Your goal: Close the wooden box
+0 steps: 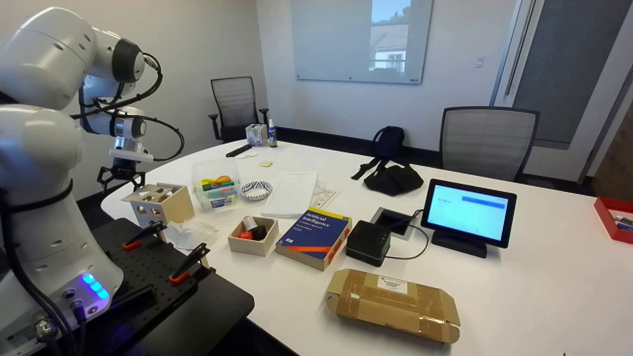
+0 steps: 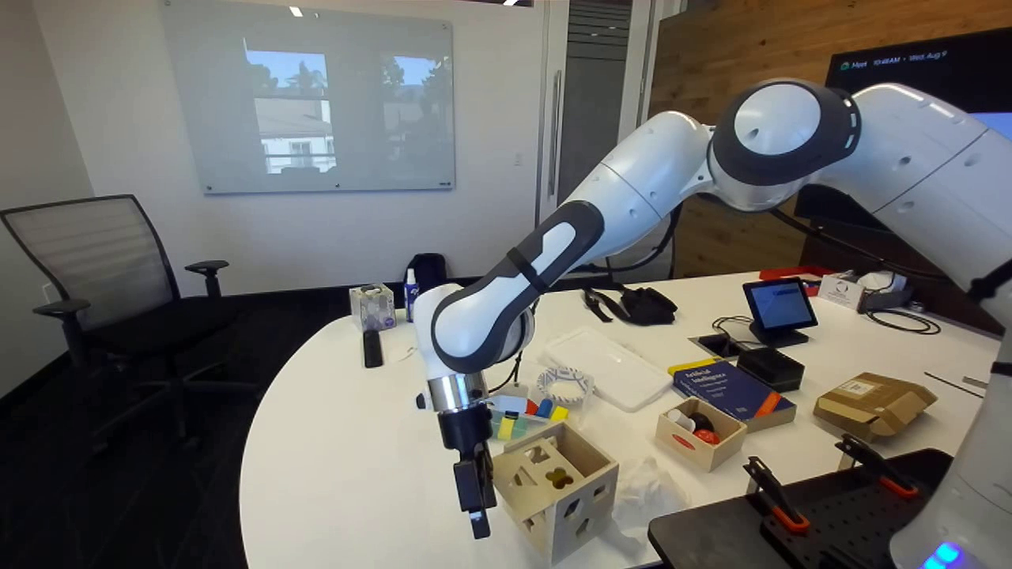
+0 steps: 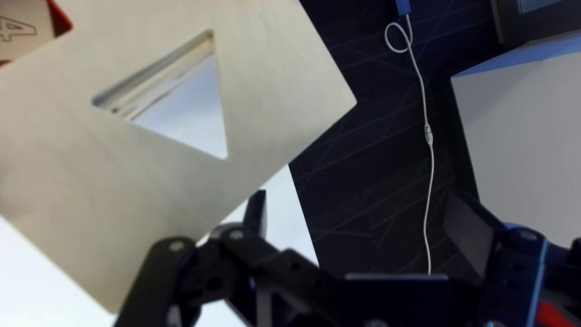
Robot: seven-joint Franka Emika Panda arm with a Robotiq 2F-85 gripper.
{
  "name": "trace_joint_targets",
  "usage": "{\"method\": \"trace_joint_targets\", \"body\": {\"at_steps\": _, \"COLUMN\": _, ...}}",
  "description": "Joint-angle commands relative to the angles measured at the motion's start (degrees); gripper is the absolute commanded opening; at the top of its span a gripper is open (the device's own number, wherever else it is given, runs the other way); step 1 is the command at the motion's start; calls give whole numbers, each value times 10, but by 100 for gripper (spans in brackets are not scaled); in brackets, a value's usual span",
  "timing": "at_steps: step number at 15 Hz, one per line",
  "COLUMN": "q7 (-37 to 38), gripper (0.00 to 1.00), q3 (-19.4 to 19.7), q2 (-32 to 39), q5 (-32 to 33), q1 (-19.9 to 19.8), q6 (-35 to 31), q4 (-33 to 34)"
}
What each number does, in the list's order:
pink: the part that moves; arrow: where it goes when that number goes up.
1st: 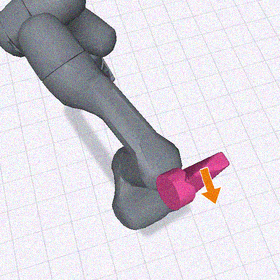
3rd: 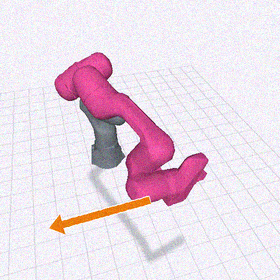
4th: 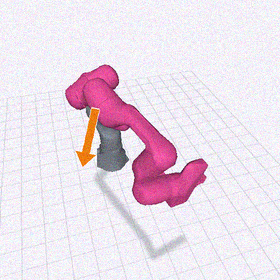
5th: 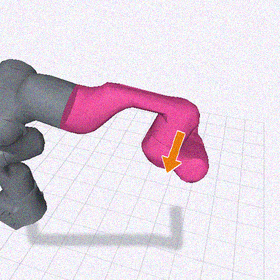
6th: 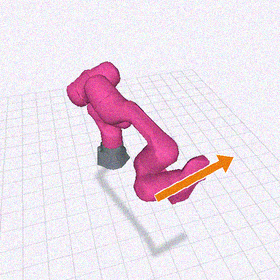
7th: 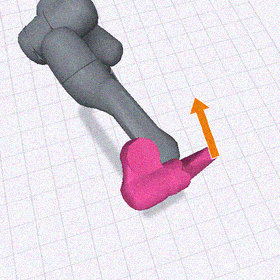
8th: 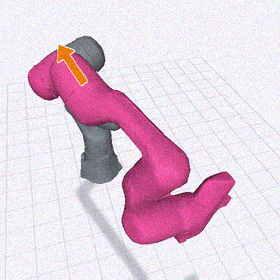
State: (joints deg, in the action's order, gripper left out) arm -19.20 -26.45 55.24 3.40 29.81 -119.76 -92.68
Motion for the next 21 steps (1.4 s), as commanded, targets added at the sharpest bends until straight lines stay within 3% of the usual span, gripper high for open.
{"method": "trace_joint_targets", "body": {"at_steps": 1, "q7": 47, "gripper": 100, "q3": 16, "q2": -30, "q5": 0, "q1": 6, "q6": -25, "q4": -26}}
{"method": "trace_joint_targets", "body": {"at_steps": 21, "q7": 153, "gripper": 100, "q3": 53, "q2": -61, "q5": 1, "q1": 6, "q6": -39, "q4": -68}}
